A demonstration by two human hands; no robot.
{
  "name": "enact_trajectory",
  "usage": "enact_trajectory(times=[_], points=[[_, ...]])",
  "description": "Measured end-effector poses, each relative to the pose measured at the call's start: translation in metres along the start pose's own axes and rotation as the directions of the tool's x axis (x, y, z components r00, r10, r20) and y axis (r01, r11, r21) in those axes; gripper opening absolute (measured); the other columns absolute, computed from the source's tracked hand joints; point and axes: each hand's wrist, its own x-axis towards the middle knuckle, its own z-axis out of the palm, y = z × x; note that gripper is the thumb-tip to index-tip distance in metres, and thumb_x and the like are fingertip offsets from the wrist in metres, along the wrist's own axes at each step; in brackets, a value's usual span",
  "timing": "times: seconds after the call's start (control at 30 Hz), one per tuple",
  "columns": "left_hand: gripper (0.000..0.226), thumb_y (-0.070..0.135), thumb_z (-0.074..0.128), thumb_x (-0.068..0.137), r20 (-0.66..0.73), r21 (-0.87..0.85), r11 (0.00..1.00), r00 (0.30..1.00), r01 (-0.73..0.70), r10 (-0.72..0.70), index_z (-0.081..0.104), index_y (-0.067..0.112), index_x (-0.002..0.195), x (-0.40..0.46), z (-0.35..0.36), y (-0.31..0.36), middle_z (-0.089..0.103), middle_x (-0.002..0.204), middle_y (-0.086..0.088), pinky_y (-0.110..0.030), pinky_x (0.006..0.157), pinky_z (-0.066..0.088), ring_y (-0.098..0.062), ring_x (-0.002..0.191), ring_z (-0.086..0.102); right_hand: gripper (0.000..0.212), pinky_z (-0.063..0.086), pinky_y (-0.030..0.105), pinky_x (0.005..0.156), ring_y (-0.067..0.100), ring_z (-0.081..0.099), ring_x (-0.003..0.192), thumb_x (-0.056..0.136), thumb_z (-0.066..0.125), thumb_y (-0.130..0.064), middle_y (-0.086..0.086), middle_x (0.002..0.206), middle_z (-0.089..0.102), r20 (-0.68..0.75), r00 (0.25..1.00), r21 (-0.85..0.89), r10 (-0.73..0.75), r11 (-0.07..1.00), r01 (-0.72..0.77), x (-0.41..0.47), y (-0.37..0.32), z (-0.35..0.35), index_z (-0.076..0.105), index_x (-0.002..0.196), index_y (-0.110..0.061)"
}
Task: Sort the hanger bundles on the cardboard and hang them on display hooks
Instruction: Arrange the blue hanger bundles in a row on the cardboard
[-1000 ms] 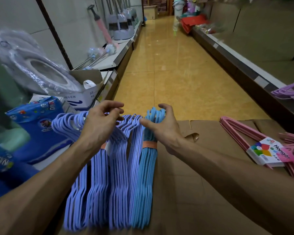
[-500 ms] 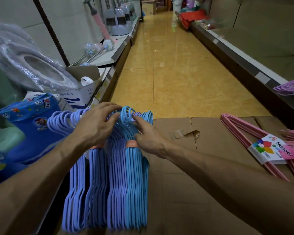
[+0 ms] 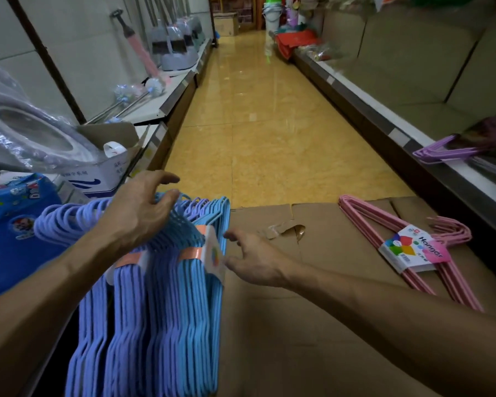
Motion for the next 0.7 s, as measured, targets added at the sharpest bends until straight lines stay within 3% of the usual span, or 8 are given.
enact_trajectory(times=[0.1,0.2,0.47,0.7], points=[[0.025,0.022,0.055,0.098,-0.048,-0.123,0.989,0.996,-0.085,0.080,0.065,0.020,0.121,0.005,0.008,0.023,0.064,0.121,-0.005,-0.042,0.100,0.045,-0.022,0.115,0.058,0.051,0.042,0.038,0.109,0.021,0.048,0.133,0.095,0.058,-0.032,0.003,0.146,0.051,-0.031,1.000,-0.117,0.001,0.993,-0.005,-0.018,0.014,-0.018,0.047,0.143,-0.018],[0.019,0.019,0.056,0.098,-0.022,-0.283,0.951,0.992,-0.127,0.126,0.067,0.026,0.112,0.012,0.024,0.058,0.067,0.109,0.004,-0.037,0.093,0.049,-0.013,0.104,0.061,0.047,0.044,0.046,0.106,0.023,0.048,0.130,0.094,0.056,-0.036,0.002,0.142,0.052,-0.075,0.997,-0.193,0.028,0.980,-0.042,-0.041,0.035,-0.041,0.050,0.138,-0.021],[0.018,0.022,0.054,0.099,0.079,-0.598,0.797,0.983,-0.089,0.168,0.067,0.032,0.108,0.021,0.073,0.159,0.070,0.105,0.010,-0.037,0.088,0.055,-0.004,0.094,0.068,0.031,0.052,0.035,0.096,0.015,0.058,0.114,0.098,0.051,-0.027,0.000,0.128,0.061,-0.212,0.971,-0.260,0.114,0.951,-0.168,-0.130,0.094,-0.123,0.060,0.127,-0.019],[0.018,0.019,0.056,0.099,0.140,-0.731,0.680,0.965,-0.051,0.224,0.069,0.028,0.106,0.013,0.110,0.232,0.071,0.100,0.007,-0.027,0.079,0.052,-0.005,0.088,0.069,0.018,0.052,0.034,0.085,0.016,0.064,0.097,0.092,0.054,-0.027,-0.002,0.106,0.071,-0.527,0.812,-0.176,0.251,0.903,-0.393,-0.217,0.142,-0.193,0.068,0.103,-0.023]])
